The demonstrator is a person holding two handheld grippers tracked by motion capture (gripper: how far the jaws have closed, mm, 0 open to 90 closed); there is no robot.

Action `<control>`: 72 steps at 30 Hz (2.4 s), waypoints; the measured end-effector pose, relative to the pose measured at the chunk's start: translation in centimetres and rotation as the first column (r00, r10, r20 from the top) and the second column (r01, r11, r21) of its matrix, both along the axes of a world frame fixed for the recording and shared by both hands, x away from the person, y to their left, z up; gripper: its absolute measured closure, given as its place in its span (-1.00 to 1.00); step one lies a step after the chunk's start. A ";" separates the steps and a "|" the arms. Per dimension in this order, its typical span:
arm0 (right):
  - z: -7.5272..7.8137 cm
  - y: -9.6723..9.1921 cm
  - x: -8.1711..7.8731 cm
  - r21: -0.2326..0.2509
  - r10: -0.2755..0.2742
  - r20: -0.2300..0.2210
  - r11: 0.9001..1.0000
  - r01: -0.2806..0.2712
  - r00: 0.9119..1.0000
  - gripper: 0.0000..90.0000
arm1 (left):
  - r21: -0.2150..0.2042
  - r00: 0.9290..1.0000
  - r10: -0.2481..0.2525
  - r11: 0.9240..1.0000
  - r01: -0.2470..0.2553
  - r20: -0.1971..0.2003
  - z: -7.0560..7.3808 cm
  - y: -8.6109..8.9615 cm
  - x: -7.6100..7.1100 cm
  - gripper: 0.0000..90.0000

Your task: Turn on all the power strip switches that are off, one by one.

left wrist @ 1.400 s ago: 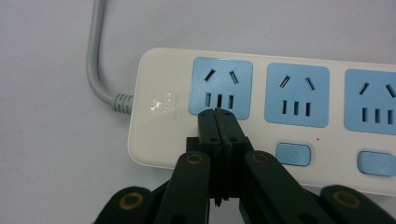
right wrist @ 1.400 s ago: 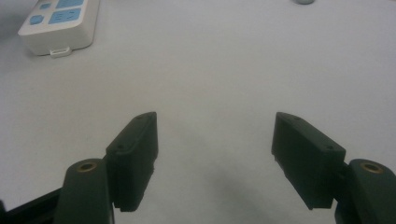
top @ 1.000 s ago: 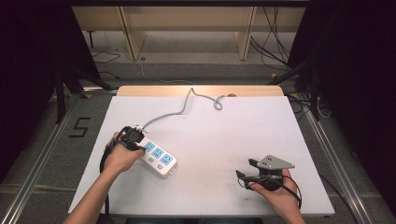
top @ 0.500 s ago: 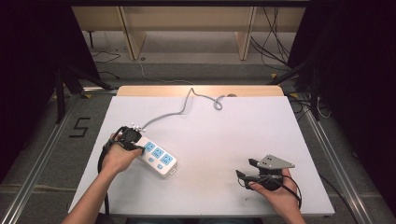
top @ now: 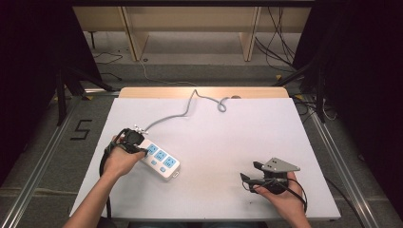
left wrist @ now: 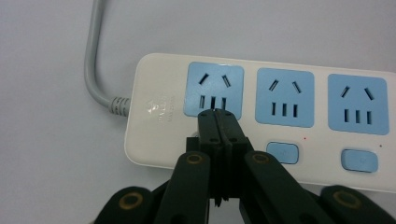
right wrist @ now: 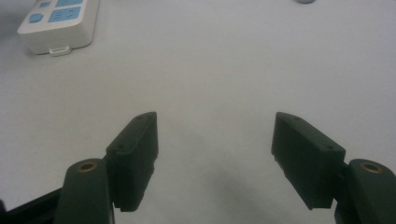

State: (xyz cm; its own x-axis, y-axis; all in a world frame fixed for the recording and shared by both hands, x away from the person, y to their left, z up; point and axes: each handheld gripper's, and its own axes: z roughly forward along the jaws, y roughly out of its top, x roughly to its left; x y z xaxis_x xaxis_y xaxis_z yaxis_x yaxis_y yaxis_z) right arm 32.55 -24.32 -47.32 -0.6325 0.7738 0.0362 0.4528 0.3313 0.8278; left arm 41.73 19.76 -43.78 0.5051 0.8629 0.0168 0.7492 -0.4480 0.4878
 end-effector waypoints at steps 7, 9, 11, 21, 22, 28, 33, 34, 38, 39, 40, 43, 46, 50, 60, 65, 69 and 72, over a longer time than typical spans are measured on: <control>0.0 0.0 0.0 -0.001 0.000 0.001 1.000 0.000 1.000 -0.28 | 0.000 1.000 -0.010 1.000 0.010 0.002 0.2 -0.2 -0.2 1.00; 0.0 0.0 0.0 0.000 0.001 0.001 1.000 -0.001 1.000 -0.28 | -0.002 1.000 -0.012 1.000 0.012 0.005 0.2 -0.2 -0.3 1.00; 0.0 0.0 0.0 0.001 -0.002 0.001 1.000 0.002 1.000 -0.28 | -0.001 1.000 -0.017 1.000 0.017 0.004 0.3 -0.3 -0.3 1.00; 0.0 0.0 0.0 -0.001 0.000 0.001 1.000 0.000 1.000 -0.28 | -0.005 1.000 -0.024 1.000 0.024 0.006 0.6 -0.5 -0.6 1.00; 0.0 0.0 0.0 -0.001 0.001 0.001 1.000 -0.001 1.000 -0.28 | -0.003 1.000 -0.026 1.000 0.026 0.006 0.6 -0.6 -0.6 0.99; 0.0 0.0 0.0 0.000 0.001 0.002 1.000 -0.001 1.000 -0.28 | -0.006 0.999 -0.038 0.999 0.038 0.010 0.9 -1.0 -0.9 0.99; 0.0 0.0 0.0 0.001 0.000 0.001 1.000 0.000 1.000 -0.28 | -0.004 0.998 -0.054 0.999 0.054 0.008 1.0 -1.5 -1.2 1.00; 0.0 0.0 0.0 0.000 0.000 0.001 1.000 0.000 1.000 -0.28 | -0.008 0.998 -0.057 0.998 0.057 0.007 1.0 -1.6 -1.3 0.99; 0.0 0.0 0.0 0.001 0.000 0.002 1.000 0.000 1.000 -0.28 | -0.011 0.998 -0.065 0.998 0.066 0.007 1.2 -2.0 -1.5 0.99; 0.0 0.0 0.0 0.001 0.000 0.002 1.000 0.000 1.000 -0.28 | -0.012 0.998 -0.066 0.998 0.066 0.007 1.2 -2.1 -1.5 0.99; 0.0 0.0 0.0 0.001 0.000 0.002 1.000 0.000 1.000 -0.28 | -0.013 0.998 -0.067 0.998 0.067 0.008 1.2 -2.1 -1.5 0.99; 0.0 0.0 0.0 0.001 0.000 0.002 1.000 0.000 1.000 -0.28 | -0.010 0.997 -0.074 0.997 0.074 0.004 1.2 -2.2 -1.6 0.99; 0.0 0.0 0.0 0.001 0.000 0.002 1.000 0.000 1.000 -0.28 | -0.015 0.997 -0.073 0.997 0.073 0.003 1.2 -2.3 -1.6 0.99; 0.0 0.0 0.0 -0.001 0.001 0.002 1.000 -0.001 1.000 -0.28 | -0.012 0.997 -0.078 0.997 0.078 0.002 1.3 -2.4 -1.7 0.99; 0.0 0.0 0.0 -0.001 0.000 0.001 1.000 0.000 1.000 -0.28 | -0.010 0.995 -0.101 0.995 0.101 -0.003 1.3 -3.0 -2.0 0.99; 0.0 0.0 0.0 -0.002 0.001 0.002 1.000 -0.001 1.000 -0.28 | -0.011 0.993 -0.115 0.993 0.115 -0.009 1.3 -3.4 -2.1 1.00; 0.0 0.0 0.0 -0.003 0.002 0.002 1.000 -0.002 1.000 -0.28 | -0.009 0.992 -0.127 0.992 0.127 -0.015 1.2 -3.7 -2.3 0.99; 0.0 0.0 0.0 -0.002 0.000 0.001 1.000 0.000 1.000 -0.28 | -0.007 0.991 -0.135 0.991 0.135 -0.016 1.2 -3.9 -2.4 0.99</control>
State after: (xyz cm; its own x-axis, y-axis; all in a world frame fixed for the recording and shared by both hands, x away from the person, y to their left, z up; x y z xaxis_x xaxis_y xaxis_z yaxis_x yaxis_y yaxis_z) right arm 32.52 -24.35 -47.29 -0.6328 0.7735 0.0343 0.4519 0.3330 0.8276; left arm 39.34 15.83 -42.56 0.6173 0.7867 0.0029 0.6898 -0.5430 0.4788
